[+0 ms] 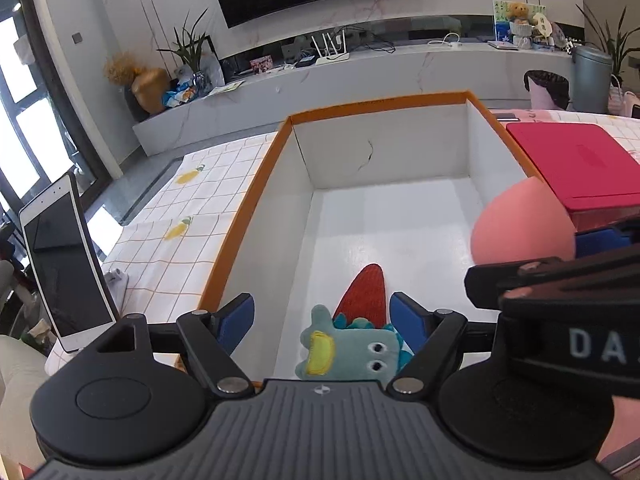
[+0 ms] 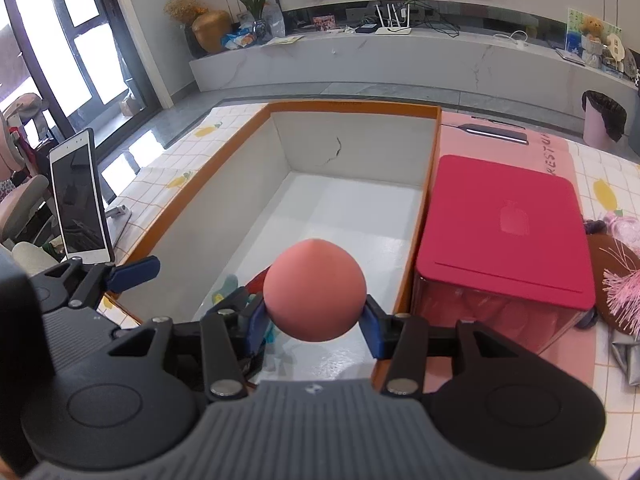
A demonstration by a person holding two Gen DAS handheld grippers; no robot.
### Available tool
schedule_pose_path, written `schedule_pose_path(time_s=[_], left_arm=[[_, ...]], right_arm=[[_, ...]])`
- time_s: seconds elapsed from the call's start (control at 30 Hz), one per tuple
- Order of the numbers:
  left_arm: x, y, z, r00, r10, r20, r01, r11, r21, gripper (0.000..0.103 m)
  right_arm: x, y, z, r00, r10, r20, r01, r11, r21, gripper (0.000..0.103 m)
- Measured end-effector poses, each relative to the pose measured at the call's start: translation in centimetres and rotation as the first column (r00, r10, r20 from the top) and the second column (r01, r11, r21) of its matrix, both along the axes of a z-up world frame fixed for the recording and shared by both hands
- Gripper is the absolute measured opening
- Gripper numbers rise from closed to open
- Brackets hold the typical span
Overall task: Organize soft objects
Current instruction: 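Open both tools to drop the monster and ball into the orange box, then move both tools back toward the pile of soft toys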
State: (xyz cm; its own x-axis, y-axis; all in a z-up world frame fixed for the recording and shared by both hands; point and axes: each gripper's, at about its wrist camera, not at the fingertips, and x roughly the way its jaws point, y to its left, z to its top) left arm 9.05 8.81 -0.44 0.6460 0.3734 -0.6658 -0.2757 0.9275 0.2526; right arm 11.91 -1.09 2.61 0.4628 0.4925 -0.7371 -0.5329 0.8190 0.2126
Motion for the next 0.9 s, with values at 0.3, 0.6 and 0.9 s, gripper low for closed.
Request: schedule_pose_path(time_s=[0.3,0.6,0.9], left_arm=[[-0.3,1.9,0.2,0.999,0.025,0.038,-0.024,0.999,-0.025,0.092],[-0.3,3.3,-0.1,0.999,0.022,0.042,-0.017,0.994,-0.108,0.092],[-0.8,3.8,0.2,0.998,0.025,0.062,-0.015,0.988,-0.152,0.089]], right_arm=[[4.2,1.9,-0.6,0.965,-0.007,-0.263,-0.001,0.999,-0.032,0.049],[7.0,6.3,-1.3,0.906,-0.069,-0.417,-0.044,0.966,-0.256,0.056],[7.0,7.1,-1.6,0.895,-0.108,-0.433,-0.005,0.968,-0.252,0.084]])
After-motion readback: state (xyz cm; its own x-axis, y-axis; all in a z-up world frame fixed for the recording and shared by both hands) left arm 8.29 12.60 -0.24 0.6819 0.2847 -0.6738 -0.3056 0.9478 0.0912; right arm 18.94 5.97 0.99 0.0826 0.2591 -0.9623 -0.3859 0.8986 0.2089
